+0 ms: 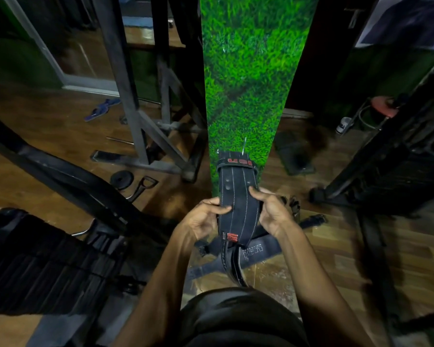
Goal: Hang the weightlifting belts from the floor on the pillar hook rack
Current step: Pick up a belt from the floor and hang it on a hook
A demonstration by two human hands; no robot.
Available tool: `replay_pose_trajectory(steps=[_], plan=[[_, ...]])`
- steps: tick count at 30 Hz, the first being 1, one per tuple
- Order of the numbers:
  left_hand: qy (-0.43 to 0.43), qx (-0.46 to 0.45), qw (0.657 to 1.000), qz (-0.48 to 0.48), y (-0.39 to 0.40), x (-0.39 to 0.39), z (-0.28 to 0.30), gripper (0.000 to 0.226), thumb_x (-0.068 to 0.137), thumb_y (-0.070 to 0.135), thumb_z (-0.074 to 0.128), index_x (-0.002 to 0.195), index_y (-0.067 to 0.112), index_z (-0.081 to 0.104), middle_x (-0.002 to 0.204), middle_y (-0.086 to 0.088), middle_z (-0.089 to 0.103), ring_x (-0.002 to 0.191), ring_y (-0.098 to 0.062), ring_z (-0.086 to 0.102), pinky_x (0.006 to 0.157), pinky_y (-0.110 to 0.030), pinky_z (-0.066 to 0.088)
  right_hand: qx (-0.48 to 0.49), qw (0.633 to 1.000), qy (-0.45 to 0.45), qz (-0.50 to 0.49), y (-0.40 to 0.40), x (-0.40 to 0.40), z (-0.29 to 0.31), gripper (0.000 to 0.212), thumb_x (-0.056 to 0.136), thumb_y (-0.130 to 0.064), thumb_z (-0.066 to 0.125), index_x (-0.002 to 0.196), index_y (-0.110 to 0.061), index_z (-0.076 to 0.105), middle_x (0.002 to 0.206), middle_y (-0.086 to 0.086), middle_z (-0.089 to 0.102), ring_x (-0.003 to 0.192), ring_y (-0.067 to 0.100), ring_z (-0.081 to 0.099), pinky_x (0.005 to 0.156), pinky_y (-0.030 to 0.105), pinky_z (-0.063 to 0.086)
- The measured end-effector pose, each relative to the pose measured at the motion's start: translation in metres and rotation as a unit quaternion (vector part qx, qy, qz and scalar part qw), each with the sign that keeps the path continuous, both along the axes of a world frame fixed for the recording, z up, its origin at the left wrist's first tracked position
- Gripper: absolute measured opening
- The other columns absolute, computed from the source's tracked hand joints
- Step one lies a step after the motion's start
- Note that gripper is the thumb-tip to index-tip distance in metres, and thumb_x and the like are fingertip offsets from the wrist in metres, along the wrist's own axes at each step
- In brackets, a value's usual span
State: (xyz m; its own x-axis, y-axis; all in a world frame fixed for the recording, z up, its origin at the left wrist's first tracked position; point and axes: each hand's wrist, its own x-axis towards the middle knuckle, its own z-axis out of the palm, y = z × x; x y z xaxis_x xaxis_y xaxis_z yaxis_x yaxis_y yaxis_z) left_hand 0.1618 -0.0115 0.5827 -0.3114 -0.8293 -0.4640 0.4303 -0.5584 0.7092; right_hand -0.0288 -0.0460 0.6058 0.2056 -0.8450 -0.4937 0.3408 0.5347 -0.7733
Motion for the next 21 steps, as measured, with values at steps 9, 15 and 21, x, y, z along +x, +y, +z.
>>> replay_pose_trajectory(steps=[9, 15, 21], plan=[[-0.1, -0.059, 0.99, 0.084, -0.02, 0.004, 0.032, 0.028, 0.082, 0.0, 0.075, 0.107, 0.014, 0.075, 0.101, -0.002, 0.079, 0.091, -0.017, 0.073, 0.082, -0.033, 0.057, -0.075, 0.996, 0.039, 0.004, 0.021, 0.001, -0.001, 0.034, 0.092, 0.012, 0.06, 0.121, -0.004, 0.069, 0.105, 0.002, 0.08, 0.097, 0.019, 0.073, 0.081, 0.029, 0.062], [-0.182, -0.134, 0.961, 0.157, -0.018, -0.012, 0.024, 0.041, 0.071, -0.025, 0.07, 0.08, 0.014, 0.079, 0.08, -0.001, 0.079, 0.079, -0.018, 0.073, 0.079, -0.033, 0.059, -0.07, 0.996, 0.032, -0.05, 0.022, -0.006, 0.027, 0.026, 0.085, -0.012, 0.051, 0.104, -0.022, 0.067, 0.095, -0.004, 0.077, 0.099, 0.021, 0.063, 0.087, 0.036, 0.046], [-0.224, -0.206, 0.949, 0.085, -0.016, -0.013, 0.019, 0.039, 0.069, -0.029, 0.067, 0.101, -0.009, 0.074, 0.083, 0.004, 0.079, 0.08, -0.009, 0.073, 0.077, -0.024, 0.06, -0.132, 0.989, 0.007, -0.068, -0.001, -0.019, 0.07, 0.064, 0.082, -0.065, 0.067, 0.13, -0.022, 0.065, 0.129, -0.003, 0.068, 0.12, 0.016, 0.062, 0.112, 0.041, 0.038]])
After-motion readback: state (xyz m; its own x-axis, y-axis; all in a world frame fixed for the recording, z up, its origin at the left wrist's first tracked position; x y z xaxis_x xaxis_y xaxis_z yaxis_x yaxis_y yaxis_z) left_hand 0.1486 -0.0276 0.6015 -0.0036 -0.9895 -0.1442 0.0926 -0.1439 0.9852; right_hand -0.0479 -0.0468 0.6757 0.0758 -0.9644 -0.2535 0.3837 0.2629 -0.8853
